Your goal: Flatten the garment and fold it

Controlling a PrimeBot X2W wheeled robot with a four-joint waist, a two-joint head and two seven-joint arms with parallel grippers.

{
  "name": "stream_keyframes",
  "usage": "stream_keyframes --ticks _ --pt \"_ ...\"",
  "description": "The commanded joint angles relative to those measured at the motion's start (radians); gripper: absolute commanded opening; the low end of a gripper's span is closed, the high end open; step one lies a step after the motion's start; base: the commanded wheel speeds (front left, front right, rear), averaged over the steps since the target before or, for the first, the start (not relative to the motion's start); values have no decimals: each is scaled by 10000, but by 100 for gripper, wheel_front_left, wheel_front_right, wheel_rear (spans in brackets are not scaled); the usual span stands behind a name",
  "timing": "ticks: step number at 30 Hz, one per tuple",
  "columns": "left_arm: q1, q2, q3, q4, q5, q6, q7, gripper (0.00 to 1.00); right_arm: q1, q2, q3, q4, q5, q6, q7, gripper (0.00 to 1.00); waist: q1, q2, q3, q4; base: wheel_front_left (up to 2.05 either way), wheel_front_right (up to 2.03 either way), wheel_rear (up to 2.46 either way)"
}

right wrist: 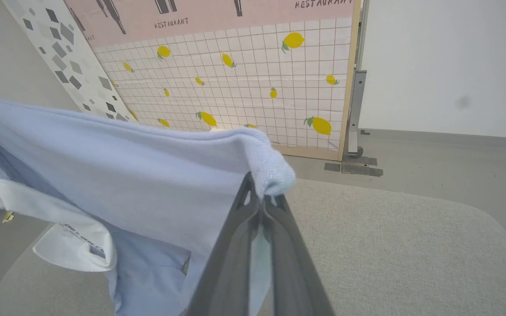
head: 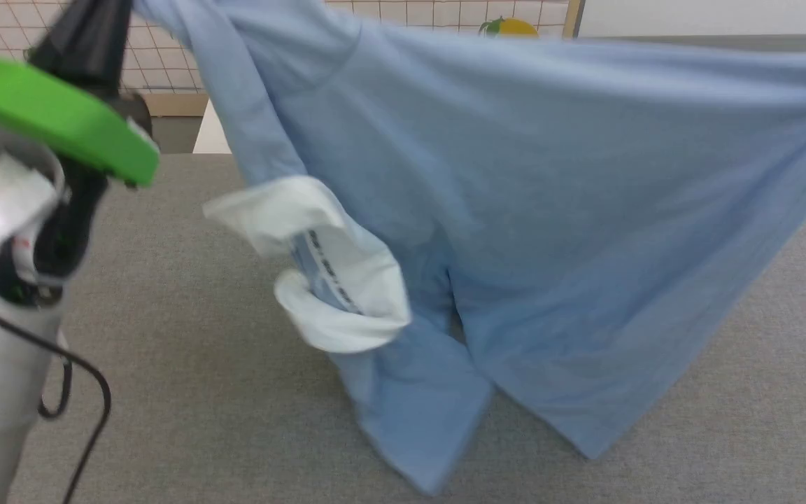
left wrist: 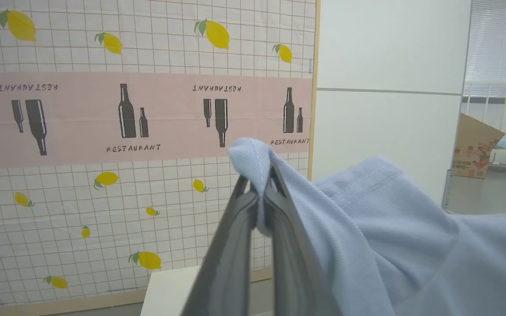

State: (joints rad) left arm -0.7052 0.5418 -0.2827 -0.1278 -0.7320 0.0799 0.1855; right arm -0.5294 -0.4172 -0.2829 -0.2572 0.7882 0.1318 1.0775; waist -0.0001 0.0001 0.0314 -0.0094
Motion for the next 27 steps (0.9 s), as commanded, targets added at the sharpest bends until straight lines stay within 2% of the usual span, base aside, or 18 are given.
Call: stream_keyframes --ticks 1,7,12,21,27 --pt "-517 74 -26 169 98 -85 61 0 -319 -25 -54 167 -17 -11 89 0 1 -1 54 -13 0 0 0" --pt "-2000 66 -182 981 320 -248 387 0 -1313 319 -120 722 -143 -11 186 0 1 -1 461 -52 0 0 0" --pt "-3224 92 -197 1982 492 -300 624 0 -2353 692 -280 1212 -606 -11 125 0 1 -1 1203 -73 0 0 0" --pt "-6293 162 -503 3858 1635 -283 646 0 -5852 1708 -468 2530 -2474 -11 -470 0 1 -1 3498 -223 0 0 0" --pt "-8379 8 -496 4861 2413 146 171 0 -8436 2299 -548 3714 -3991 -11 -1600 0 1 -1 4823 -343 0 0 0"
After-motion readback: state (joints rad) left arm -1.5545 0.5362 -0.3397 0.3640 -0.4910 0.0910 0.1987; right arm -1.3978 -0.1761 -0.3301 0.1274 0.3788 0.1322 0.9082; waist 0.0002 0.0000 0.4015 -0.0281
